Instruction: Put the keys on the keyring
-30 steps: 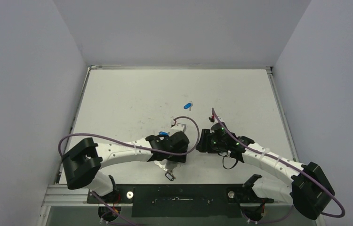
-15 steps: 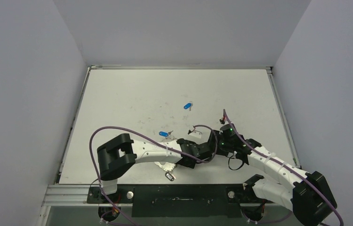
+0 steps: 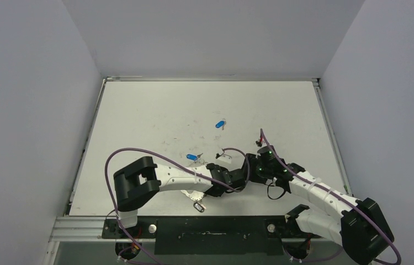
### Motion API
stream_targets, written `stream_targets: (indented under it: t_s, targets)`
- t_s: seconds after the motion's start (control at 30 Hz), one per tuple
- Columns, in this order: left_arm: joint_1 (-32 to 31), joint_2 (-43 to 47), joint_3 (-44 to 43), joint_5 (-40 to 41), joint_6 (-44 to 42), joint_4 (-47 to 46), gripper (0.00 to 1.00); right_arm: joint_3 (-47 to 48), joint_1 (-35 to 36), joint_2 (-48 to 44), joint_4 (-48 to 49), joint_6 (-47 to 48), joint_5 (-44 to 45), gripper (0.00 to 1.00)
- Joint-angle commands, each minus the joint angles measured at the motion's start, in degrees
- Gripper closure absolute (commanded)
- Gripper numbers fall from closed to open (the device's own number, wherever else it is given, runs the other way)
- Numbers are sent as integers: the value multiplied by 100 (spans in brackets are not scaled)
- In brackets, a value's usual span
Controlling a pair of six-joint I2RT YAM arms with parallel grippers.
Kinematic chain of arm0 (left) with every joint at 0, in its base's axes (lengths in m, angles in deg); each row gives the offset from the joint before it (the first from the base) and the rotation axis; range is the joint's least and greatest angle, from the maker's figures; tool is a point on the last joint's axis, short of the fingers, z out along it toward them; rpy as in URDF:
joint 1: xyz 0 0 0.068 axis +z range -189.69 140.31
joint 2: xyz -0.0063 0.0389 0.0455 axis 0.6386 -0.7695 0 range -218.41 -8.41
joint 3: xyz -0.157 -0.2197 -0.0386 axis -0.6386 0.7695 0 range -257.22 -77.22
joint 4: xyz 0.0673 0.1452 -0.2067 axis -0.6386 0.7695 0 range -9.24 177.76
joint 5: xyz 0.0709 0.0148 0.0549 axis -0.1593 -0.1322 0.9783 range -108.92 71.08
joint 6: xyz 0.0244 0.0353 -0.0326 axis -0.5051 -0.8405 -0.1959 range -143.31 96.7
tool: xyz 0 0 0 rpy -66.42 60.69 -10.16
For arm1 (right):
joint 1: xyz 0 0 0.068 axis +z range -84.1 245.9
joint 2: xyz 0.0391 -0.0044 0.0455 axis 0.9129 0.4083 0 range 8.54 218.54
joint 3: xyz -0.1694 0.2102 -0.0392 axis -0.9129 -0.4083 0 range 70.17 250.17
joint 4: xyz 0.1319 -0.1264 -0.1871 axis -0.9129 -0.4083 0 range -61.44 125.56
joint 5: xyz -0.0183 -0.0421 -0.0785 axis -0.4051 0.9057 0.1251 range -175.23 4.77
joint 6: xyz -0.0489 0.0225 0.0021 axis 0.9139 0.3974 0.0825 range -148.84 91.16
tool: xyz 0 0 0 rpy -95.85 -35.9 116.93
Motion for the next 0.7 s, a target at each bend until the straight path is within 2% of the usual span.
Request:
stream_targets:
  t_s: [0.0, 0.17, 0.33, 0.5, 0.67]
  targets:
    - [95, 444, 238, 132, 19, -11, 83, -39, -37, 47, 314, 15, -93, 50]
    - [160, 904, 591, -4, -126, -407, 85, -64, -23, 86, 466, 67, -250, 49]
    - [367, 1610, 1322, -610, -346, -1358, 74, -32, 102, 282, 663, 172, -444, 43]
    - [784, 2517, 2267, -1386, -489, -2387, 65, 141, 688, 469, 806, 374, -355, 32]
    - [1277, 3597, 3420, -2372, -699, -3620, 64, 232, 1300, 694, 1308, 464, -462, 33]
